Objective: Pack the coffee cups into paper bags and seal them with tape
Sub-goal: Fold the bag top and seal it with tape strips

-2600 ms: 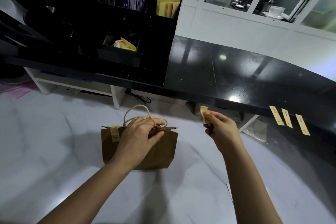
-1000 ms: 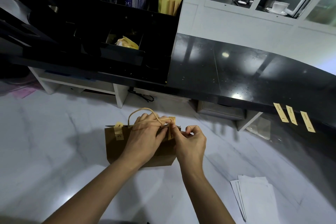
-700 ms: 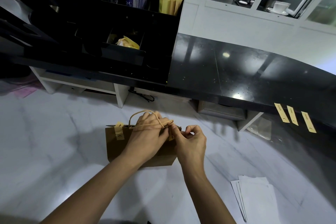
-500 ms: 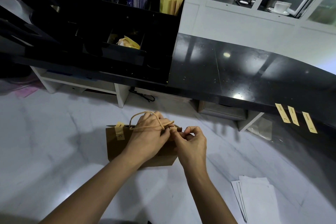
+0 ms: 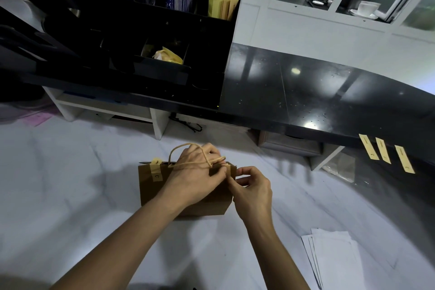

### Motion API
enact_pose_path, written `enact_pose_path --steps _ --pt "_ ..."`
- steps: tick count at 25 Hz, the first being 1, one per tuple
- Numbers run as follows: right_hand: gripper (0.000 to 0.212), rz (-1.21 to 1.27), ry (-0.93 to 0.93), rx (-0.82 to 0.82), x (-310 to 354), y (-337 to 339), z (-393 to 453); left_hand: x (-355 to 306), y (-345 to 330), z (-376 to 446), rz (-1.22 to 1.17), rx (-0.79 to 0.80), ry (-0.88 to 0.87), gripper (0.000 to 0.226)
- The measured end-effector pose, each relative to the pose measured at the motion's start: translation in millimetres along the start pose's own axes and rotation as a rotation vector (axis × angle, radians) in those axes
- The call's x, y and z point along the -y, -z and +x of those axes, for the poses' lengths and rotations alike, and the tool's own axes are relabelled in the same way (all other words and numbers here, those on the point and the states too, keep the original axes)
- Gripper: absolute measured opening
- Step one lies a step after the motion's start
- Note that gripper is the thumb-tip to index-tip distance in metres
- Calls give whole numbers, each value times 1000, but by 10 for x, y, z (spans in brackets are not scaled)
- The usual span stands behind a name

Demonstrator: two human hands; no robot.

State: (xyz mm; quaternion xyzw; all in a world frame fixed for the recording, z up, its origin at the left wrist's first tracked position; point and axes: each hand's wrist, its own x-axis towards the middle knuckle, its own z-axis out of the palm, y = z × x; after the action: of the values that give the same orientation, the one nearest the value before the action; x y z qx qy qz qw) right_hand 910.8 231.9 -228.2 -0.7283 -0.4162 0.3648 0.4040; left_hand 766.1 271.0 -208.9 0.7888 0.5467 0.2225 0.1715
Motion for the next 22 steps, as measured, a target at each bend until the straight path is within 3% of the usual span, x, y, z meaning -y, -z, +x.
enact_pose_path --steps 4,15,22 --pt "11 -34 33 21 -18 28 -21 28 -16 11 30 -4 -30 23" --pt "22 -16 57 27 -34 22 17 26 -15 38 33 0 -116 14" --pt "17 -21 69 17 -100 0 18 -18 9 -43 -20 -35 -29 20"
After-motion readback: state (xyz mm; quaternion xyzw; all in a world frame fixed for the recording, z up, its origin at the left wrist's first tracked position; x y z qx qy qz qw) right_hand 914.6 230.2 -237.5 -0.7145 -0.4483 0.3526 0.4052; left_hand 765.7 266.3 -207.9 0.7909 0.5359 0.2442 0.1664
